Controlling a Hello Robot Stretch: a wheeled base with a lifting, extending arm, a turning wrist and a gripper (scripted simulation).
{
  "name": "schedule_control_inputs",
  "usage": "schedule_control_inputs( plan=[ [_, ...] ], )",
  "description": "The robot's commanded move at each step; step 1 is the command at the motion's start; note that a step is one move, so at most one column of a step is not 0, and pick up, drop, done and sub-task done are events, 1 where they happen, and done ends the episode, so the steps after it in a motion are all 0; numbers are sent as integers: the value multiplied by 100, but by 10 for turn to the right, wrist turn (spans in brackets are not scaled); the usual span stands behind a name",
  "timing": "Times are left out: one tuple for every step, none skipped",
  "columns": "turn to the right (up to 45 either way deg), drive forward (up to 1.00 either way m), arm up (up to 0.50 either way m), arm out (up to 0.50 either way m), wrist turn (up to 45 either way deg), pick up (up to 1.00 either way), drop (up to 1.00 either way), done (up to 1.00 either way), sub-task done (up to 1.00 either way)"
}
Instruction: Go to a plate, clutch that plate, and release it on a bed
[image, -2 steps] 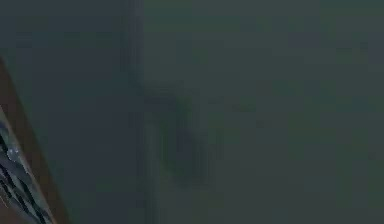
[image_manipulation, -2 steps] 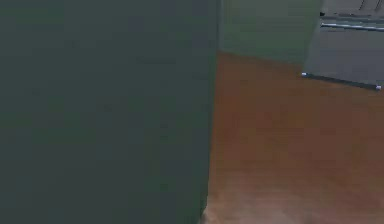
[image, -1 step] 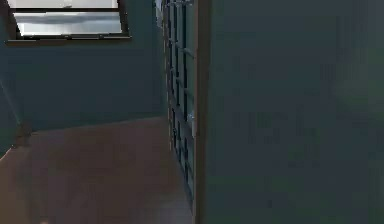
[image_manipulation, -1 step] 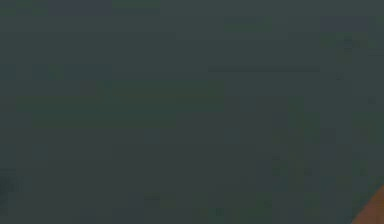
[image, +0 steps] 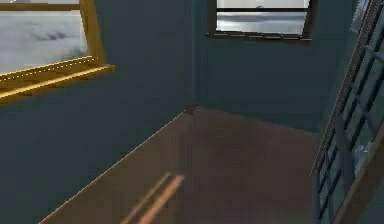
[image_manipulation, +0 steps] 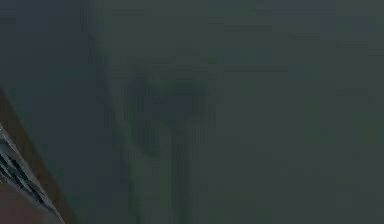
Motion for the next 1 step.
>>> schedule_control_inputs(
  plan=[
    [-450, 0, 0, 0, 0, 0, 0, 0, 0]
  ],
)
